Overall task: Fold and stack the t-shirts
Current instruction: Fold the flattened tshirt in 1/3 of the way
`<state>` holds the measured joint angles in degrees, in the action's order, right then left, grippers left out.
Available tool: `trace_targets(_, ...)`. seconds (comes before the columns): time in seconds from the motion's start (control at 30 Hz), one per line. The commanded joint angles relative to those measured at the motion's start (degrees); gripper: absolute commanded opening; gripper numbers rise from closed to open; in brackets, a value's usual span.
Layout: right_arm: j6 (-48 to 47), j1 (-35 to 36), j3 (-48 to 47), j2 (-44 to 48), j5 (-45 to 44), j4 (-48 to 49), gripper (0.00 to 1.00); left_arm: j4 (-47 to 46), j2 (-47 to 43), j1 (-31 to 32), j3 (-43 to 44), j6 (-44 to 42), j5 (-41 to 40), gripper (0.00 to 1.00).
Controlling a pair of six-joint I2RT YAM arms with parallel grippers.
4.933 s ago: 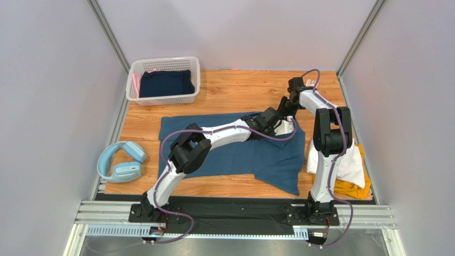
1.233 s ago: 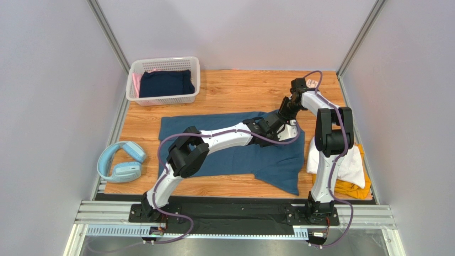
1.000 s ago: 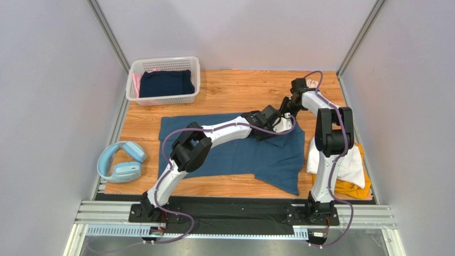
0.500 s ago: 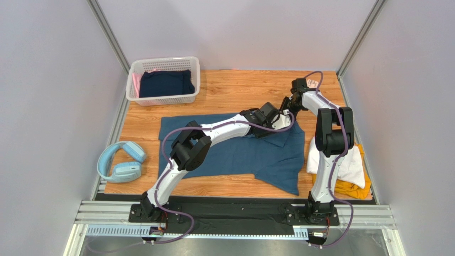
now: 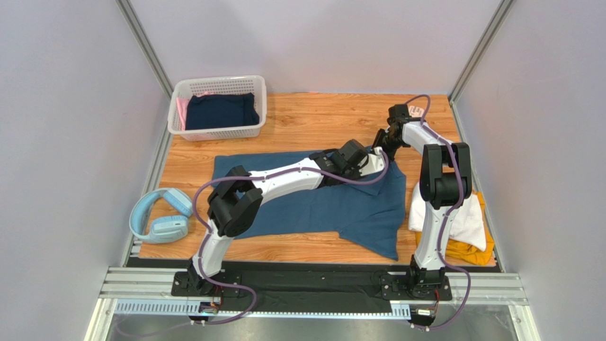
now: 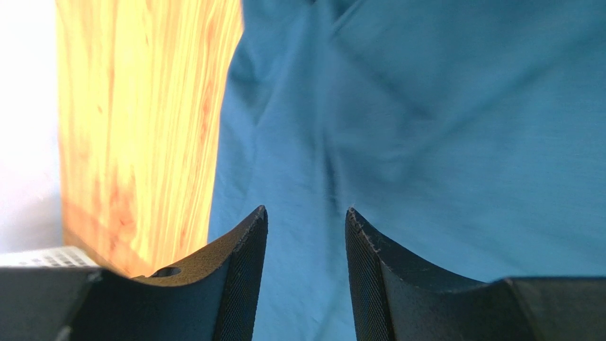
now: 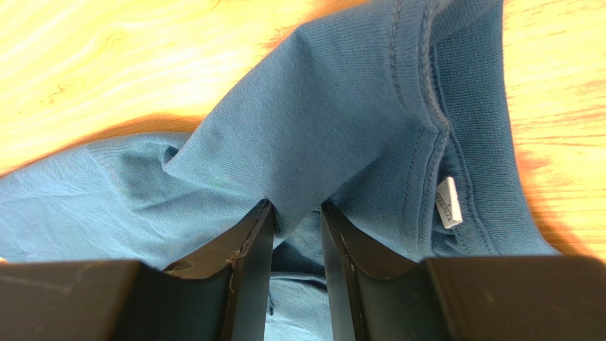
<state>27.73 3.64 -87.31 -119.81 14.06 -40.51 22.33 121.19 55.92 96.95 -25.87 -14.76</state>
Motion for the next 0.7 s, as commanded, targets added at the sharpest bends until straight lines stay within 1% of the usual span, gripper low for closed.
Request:
trace_targets(0.0,0.2,0.2,2.0,-2.0,-1.5,1.0,0.36,-1.3,-5.6,5.8,-2.5,2.3,-1.1,0.51)
trace_targets(0.1,0.1,0.1,1.9,-2.2,-1.6,1.1,0.36,-1.2,-5.4,7.1,-3.1,3.3,0.3,0.51)
trace_targets(0.27,0.1,0.2,1.9,-2.2,-1.6,1.0,0.35,1.4,-1.4,7.0,0.6,4.3,2.6,0.51)
trace_targets(0.47,0.0,0.1,2.1,-2.0,-1.7,1.1,0.36,7.5,6.0,2.7,10.4,7.8,7.5,0.51)
trace_targets(0.57,0.1,0.1,2.1,-2.2,-1.7,1.2,0.35,9.6,7.7,2.2,12.9,7.8,8.3,0.51)
trace_targets(0.67,0.2,0.1,2.0,-2.4,-1.7,1.2,0.35,10.0,7.7,2.2,12.8,8.5,10.0,0.51)
